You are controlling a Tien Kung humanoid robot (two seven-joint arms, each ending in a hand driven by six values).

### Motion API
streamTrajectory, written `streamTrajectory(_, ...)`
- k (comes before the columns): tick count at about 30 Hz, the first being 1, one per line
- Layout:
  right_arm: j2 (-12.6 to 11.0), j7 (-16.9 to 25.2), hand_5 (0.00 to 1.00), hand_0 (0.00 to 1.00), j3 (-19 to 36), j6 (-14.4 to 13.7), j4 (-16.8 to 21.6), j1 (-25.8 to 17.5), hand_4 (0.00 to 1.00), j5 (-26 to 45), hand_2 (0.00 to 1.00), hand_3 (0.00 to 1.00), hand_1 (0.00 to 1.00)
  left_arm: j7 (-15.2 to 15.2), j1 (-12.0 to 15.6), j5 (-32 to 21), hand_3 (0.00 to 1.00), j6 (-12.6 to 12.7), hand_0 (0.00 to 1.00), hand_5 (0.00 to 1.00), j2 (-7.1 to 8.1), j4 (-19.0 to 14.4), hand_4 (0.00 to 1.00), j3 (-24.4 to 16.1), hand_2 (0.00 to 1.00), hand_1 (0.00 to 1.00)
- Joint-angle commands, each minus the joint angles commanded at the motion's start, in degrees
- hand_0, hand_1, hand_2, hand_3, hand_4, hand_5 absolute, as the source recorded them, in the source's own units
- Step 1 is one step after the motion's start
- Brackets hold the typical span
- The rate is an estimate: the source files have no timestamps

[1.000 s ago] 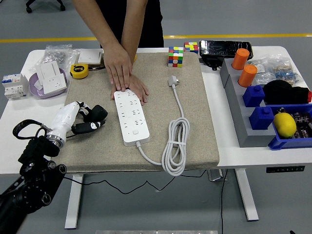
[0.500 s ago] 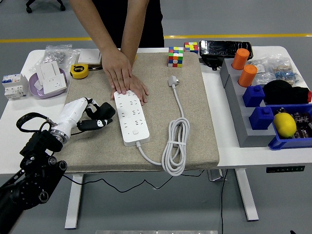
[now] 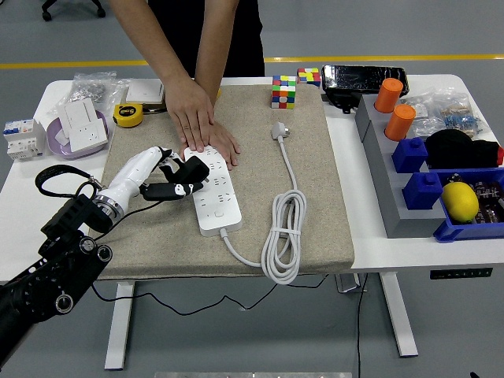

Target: Pick up the plug,place it near the board,insert it into the board,press the button

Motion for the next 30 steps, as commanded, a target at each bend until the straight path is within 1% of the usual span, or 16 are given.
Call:
streamTrajectory(3, -0.04, 0.02, 0.998, 0.858, -0.11, 0.00, 0.00, 0.06, 0.998, 0.11, 0.770, 0.813, 0.788, -0.08, -0.38, -1.05, 0.282, -0.16, 0.683, 0.244, 0.19, -0.47, 0.418, 0.80, 0.266, 0.400)
streamTrajectory(5, -0.05, 0.04, 0.998, 0.858, -0.15, 0.00, 0.00, 0.09, 0.998, 0.19, 0.770, 0.813, 0.788, -0.35, -0.70, -1.22, 0.282, 0.18, 0.683, 0.244, 0.41, -0.79, 0.418, 1.45, 0.266, 0.400)
streamTrajectory(6, -0.06, 0.01, 0.998, 0.858, -0.13, 0.01, 0.00, 0.09, 0.998, 0.17, 0.770, 0.813, 0.788, -0.52, -0.85, -1.16, 0.288, 0.49, 0.681, 0.195, 0.53, -0.89, 0.481, 1.78, 0.267, 0.402)
streamTrajectory(9, -0.11, -0.04, 0.998, 0.858, -0.06, -0.01, 0.00, 0.10, 0.998, 0.17, 0.770, 0.813, 0.788, -1.31, -1.55, 1.19, 0.288, 2.37, 0.681, 0.195, 1.03, -0.95, 0.481, 2.81, 0.267, 0.402)
streamTrajectory(12, -0.17, -0.05, 0.998, 0.858, -0.13, -0.01, 0.00, 0.20, 0.998, 0.23, 0.770, 0.813, 0.788, -2.16, -2.42, 5.55, 0.288, 4.26, 0.681, 0.195, 1.56, -0.56, 0.481, 3.38, 0.267, 0.402)
streamTrajectory(13, -0.19, -0.03, 0.998, 0.857, -0.17, -0.02, 0.00, 0.27, 0.998, 0.30, 0.770, 0.813, 0.787, -2.49, -2.77, 7.28, 0.289, 5.23, 0.643, 0.089, 1.76, -0.34, 0.642, 3.61, 0.269, 0.397)
streamTrajectory(15, -0.23, -0.02, 0.998, 0.857, -0.22, -0.03, 0.00, 0.38, 0.998, 0.40, 0.770, 0.813, 0.787, -3.21, -3.50, 10.77, 0.289, 7.08, 0.643, 0.089, 2.33, -0.01, 0.642, 4.55, 0.269, 0.397)
streamTrajectory(17, -0.29, -0.01, 0.998, 0.857, -0.28, -0.02, 0.00, 0.44, 0.998, 0.47, 0.770, 0.813, 0.787, -3.79, -4.25, 13.25, 0.289, 8.28, 0.643, 0.089, 2.95, 0.15, 0.642, 5.71, 0.269, 0.397)
streamTrajectory(18, -0.31, -0.03, 0.998, 0.857, -0.27, -0.02, 0.00, 0.46, 0.998, 0.46, 0.770, 0.813, 0.787, -3.98, -4.50, 13.90, 0.289, 8.66, 0.643, 0.089, 3.16, 0.21, 0.642, 6.15, 0.269, 0.397)
streamTrajectory(20, -0.41, -0.05, 0.998, 0.858, -0.32, -0.01, 0.00, 0.54, 0.998, 0.50, 0.770, 0.813, 0.787, -4.95, -5.65, 15.41, 0.288, 10.71, 0.634, 0.092, 3.93, 0.81, 0.648, 8.20, 0.268, 0.398)
streamTrajectory(24, -0.68, -0.06, 0.998, 0.858, -0.50, -0.01, 0.00, 0.78, 0.998, 0.64, 0.770, 0.813, 0.787, -7.11, -8.15, 16.53, 0.288, 14.68, 0.634, 0.092, 5.41, 2.89, 0.648, 12.95, 0.268, 0.398)
streamTrajectory(25, -0.75, -0.07, 0.998, 0.857, -0.54, -0.02, 0.00, 0.84, 0.998, 0.65, 0.770, 0.812, 0.788, -7.64, -8.74, 16.38, 0.285, 15.60, 0.588, 0.089, 5.71, 3.49, 0.643, 14.22, 0.265, 0.395)
streamTrajectory(30, -1.06, -0.09, 0.998, 0.857, -0.77, -0.01, 0.00, 1.09, 0.998, 0.82, 0.770, 0.812, 0.788, -10.42, -11.64, 15.44, 0.285, 20.09, 0.588, 0.089, 6.65, 6.92, 0.643, 19.96, 0.265, 0.395)
